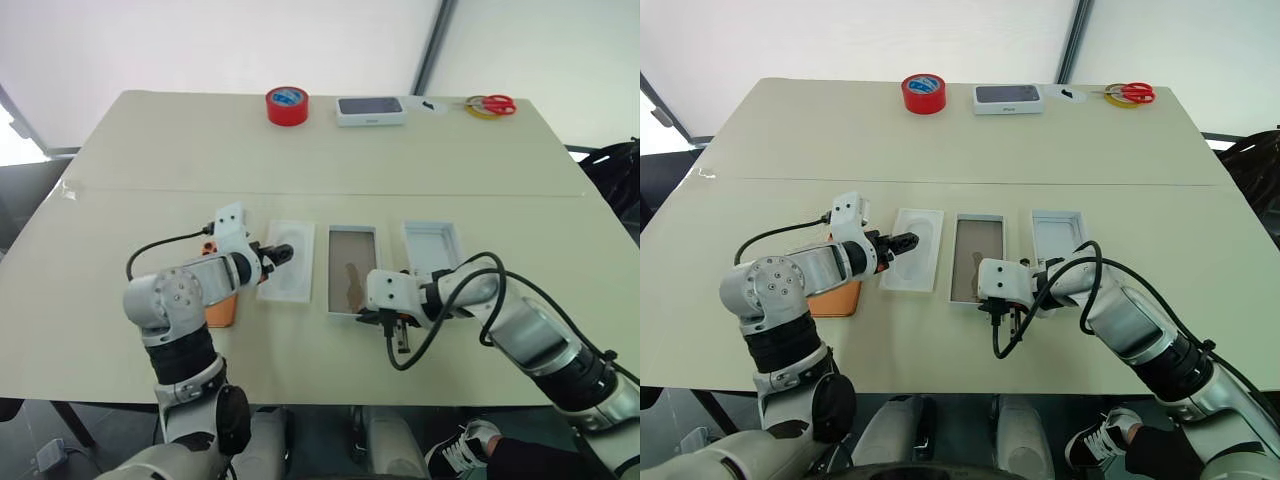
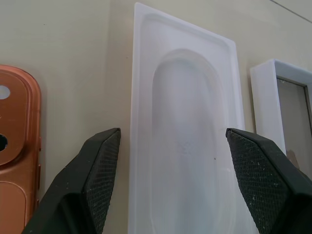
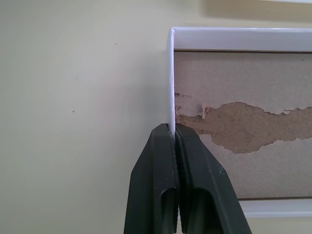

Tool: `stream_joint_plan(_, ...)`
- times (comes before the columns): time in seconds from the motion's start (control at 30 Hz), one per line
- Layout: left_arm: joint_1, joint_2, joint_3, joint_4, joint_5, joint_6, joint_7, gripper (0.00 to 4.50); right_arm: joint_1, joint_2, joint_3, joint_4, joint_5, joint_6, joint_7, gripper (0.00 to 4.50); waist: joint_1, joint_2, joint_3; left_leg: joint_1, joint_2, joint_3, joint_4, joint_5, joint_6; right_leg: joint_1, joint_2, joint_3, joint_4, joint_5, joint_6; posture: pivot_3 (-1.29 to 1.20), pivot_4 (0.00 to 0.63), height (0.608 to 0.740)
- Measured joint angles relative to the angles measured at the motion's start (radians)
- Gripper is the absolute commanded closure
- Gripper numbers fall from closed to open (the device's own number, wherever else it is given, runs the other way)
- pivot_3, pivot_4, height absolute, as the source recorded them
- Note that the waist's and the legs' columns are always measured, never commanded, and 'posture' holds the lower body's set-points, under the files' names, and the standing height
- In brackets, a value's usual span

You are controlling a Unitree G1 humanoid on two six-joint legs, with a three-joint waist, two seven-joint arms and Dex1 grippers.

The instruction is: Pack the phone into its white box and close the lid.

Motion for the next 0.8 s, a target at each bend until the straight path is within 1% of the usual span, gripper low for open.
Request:
stream_joint_plan(0.03,0.0,-0.002,0.011,0.004,0.003,0.002,0.0,2.22,0.0,0.0,0.0,0.0,0.0,0.0,0.0,4.5,0.0,0.0,0.0,0.0,0.0,0.0,0.0,0.0,0.0,0.0,0.0,0.0,0.0,0.0,0.0,0.0,0.15,0.738)
stream_joint_plan(0.07,0.0,-0.005,0.023,0.005,0.008,0.007,-0.001,2.8,0.0,0.001,0.0,0.0,-0.001,0.001,0.0,4.5,0.0,0.0,0.0,0.0,0.0,0.0,0.0,0.0,0.0,0.0,0.0,0.0,0.0,0.0,0.0,0.0,0.15,0.738)
stream_joint_plan(0.13,0.001,-0.009,0.044,0.005,0.016,0.02,-0.002,3.73,0.0,0.003,0.0,0.0,-0.003,0.002,-0.001,4.5,0.0,0.0,0.0,0.0,0.0,0.0,0.0,0.0,0.0,0.0,0.0,0.0,0.0,0.0,0.0,0.0,0.15,0.738)
stream_joint_plan(0.17,0.001,-0.01,0.053,0.005,0.019,0.02,-0.004,4.27,0.0,0.004,0.0,0.0,-0.004,0.002,-0.001,4.5,0.0,0.0,0.0,0.0,0.0,0.0,0.0,0.0,0.0,0.0,0.0,0.0,0.0,0.0,0.0,0.0,0.15,0.738)
stream_joint_plan(0.2,0.0,-0.009,0.061,0.003,0.017,0.02,-0.009,4.46,0.0,0.005,0.0,0.0,-0.005,0.002,-0.001,4.5,0.0,0.0,0.0,0.0,0.0,0.0,0.0,0.0,0.0,0.0,0.0,0.0,0.0,0.0,0.0,0.0,0.15,0.738)
stream_joint_plan(0.47,0.001,0.009,0.099,-0.003,0.015,0.02,-0.032,4.46,0.0,0.012,0.0,0.0,-0.01,0.001,0.0,4.5,-0.002,0.0,0.0,0.0,0.0,0.0,0.0,0.0,0.0,0.0,0.0,0.0,0.0,0.0,0.0,0.0,0.15,0.738)
stream_joint_plan(0.57,-0.002,0.008,0.163,-0.011,-0.003,0.02,-0.045,4.46,0.0,0.016,0.0,0.002,-0.014,-0.003,0.0,4.5,-0.003,0.0,0.0,0.0,0.001,0.0,0.0,0.0,0.0,0.0,0.001,0.0,0.0,0.0,0.0,0.0,0.15,0.738)
stream_joint_plan(0.7,-0.04,0.028,0.283,-0.044,-0.049,0.02,-0.057,4.46,-0.013,0.053,0.001,0.023,-0.013,0.004,-0.002,4.5,-0.006,0.0,0.0,0.0,0.001,0.0,0.0,0.0,0.0,0.0,0.001,0.0,0.0,0.0,0.0,0.0,0.15,0.738)
stream_joint_plan(0.8,-0.053,0.051,0.324,-0.057,-0.086,0.02,-0.057,4.5,-0.026,0.083,0.006,0.035,-0.003,0.025,0.004,3.54,-0.003,0.0,0.0,0.0,0.001,0.0,0.0,0.0,0.0,0.0,0.001,0.0,0.0,0.0,0.0,0.0,0.15,0.738)
